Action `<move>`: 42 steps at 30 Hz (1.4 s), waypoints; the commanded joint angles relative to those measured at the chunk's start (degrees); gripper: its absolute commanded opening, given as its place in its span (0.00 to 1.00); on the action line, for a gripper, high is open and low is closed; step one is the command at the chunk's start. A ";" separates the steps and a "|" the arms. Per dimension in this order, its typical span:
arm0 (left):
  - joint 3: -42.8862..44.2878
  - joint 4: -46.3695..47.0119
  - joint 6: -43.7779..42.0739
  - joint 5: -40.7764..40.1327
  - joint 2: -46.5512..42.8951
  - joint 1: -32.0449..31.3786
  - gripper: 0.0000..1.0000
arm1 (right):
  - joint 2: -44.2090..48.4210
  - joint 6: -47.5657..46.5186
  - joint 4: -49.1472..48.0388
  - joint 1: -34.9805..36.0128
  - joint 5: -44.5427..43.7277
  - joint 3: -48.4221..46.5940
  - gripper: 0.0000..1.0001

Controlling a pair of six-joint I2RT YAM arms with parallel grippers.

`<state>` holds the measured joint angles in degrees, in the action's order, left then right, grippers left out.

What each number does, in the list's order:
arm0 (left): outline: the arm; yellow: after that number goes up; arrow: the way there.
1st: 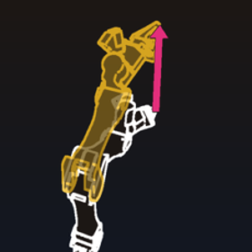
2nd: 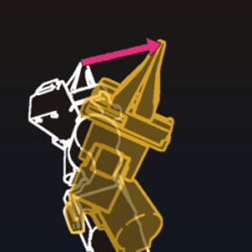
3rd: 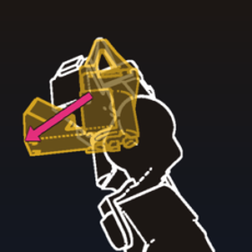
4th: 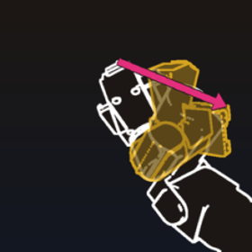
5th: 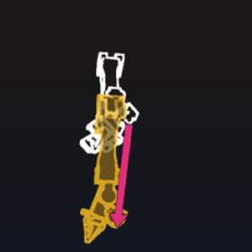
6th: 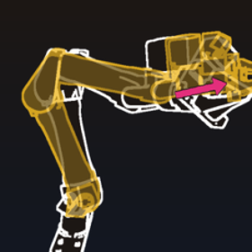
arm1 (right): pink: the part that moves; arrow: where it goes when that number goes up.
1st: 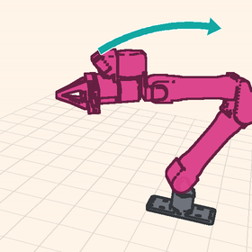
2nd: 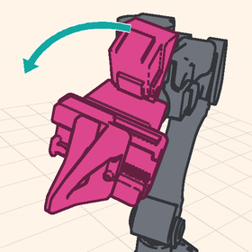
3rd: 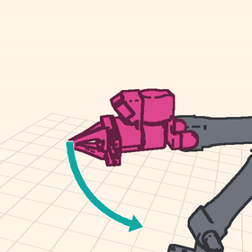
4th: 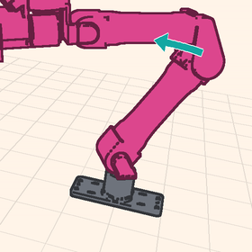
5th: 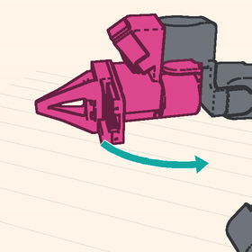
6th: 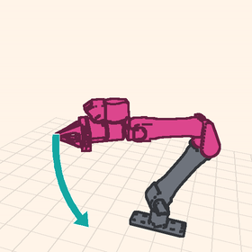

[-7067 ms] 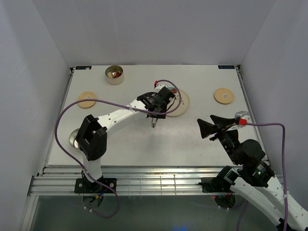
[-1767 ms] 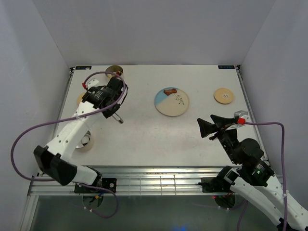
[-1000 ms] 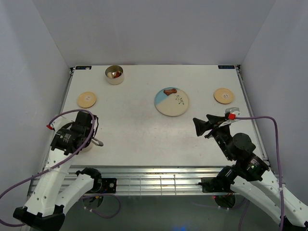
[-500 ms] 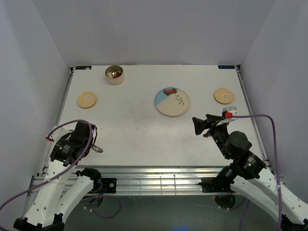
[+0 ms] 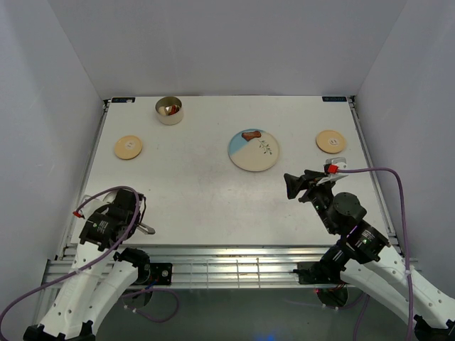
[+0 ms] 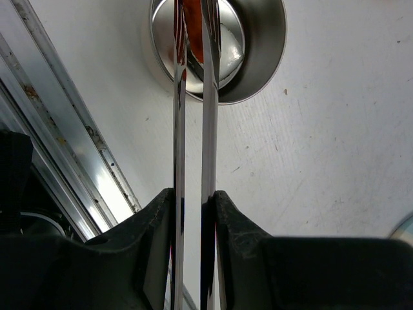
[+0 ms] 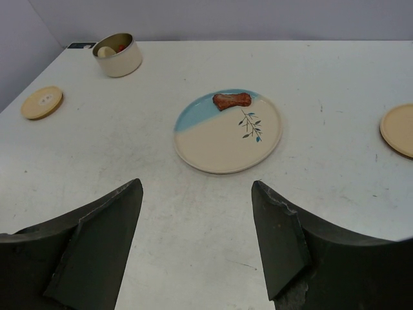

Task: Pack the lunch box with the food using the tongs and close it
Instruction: Place the fake food in the packing box.

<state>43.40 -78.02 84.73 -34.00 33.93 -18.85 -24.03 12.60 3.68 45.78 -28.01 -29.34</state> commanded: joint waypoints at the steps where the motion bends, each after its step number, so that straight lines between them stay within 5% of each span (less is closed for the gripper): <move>1: 0.46 -2.40 7.47 1.66 -0.10 0.39 0.05 | 0.56 -1.00 -2.63 0.19 -1.87 0.16 0.74; 6: 2.04 -2.49 6.42 0.69 0.43 0.39 0.25 | 0.65 -0.91 -2.63 0.19 -1.96 0.34 0.74; 24: 5.30 -2.49 5.71 1.30 3.68 0.39 0.47 | 0.92 -0.91 -2.72 0.19 -1.96 0.60 0.74; 42: 12.49 -2.49 -1.83 -1.68 6.84 0.39 0.48 | 0.39 -0.91 -2.72 0.19 -2.23 0.69 0.74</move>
<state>52.10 -78.04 82.96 -34.20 38.68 -18.85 -23.62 12.58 3.62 45.78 -28.80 -28.36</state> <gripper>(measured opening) 0.481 0.741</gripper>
